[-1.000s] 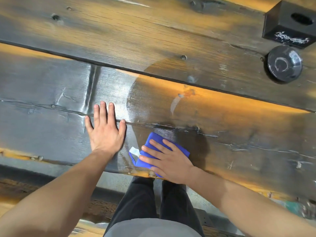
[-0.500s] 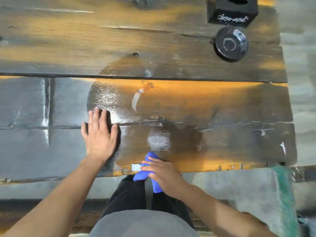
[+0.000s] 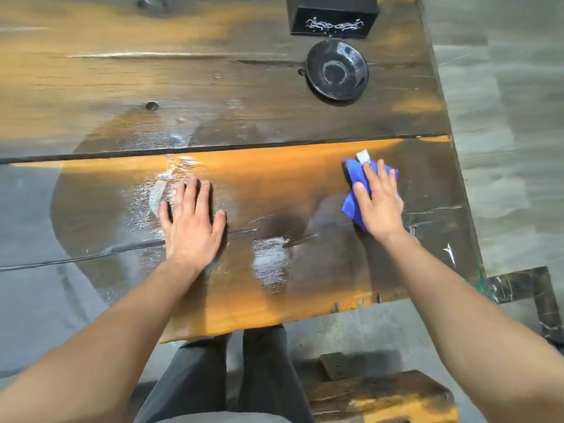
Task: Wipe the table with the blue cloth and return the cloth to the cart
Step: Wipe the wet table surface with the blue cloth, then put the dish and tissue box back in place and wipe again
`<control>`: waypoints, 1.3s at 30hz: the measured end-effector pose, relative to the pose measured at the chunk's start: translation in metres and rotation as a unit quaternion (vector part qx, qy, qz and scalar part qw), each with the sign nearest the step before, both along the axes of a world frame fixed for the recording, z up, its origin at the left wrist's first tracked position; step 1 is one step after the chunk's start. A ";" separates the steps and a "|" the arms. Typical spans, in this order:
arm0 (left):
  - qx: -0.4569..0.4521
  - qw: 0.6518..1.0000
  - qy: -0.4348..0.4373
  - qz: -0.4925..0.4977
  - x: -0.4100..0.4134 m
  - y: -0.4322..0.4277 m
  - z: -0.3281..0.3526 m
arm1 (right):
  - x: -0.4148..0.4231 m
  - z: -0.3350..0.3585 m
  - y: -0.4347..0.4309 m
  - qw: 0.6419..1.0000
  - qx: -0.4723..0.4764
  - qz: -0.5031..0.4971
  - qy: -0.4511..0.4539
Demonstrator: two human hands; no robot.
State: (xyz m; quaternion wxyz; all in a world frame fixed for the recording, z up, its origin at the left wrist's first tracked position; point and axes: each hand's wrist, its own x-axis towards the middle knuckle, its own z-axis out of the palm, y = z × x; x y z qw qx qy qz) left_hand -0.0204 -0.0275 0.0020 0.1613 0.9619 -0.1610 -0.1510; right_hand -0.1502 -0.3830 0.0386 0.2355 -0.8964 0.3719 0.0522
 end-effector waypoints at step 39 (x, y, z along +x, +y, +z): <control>0.103 0.992 -0.058 0.039 0.008 -0.038 -0.018 | 0.230 0.010 -0.090 0.812 0.345 -0.422 -0.210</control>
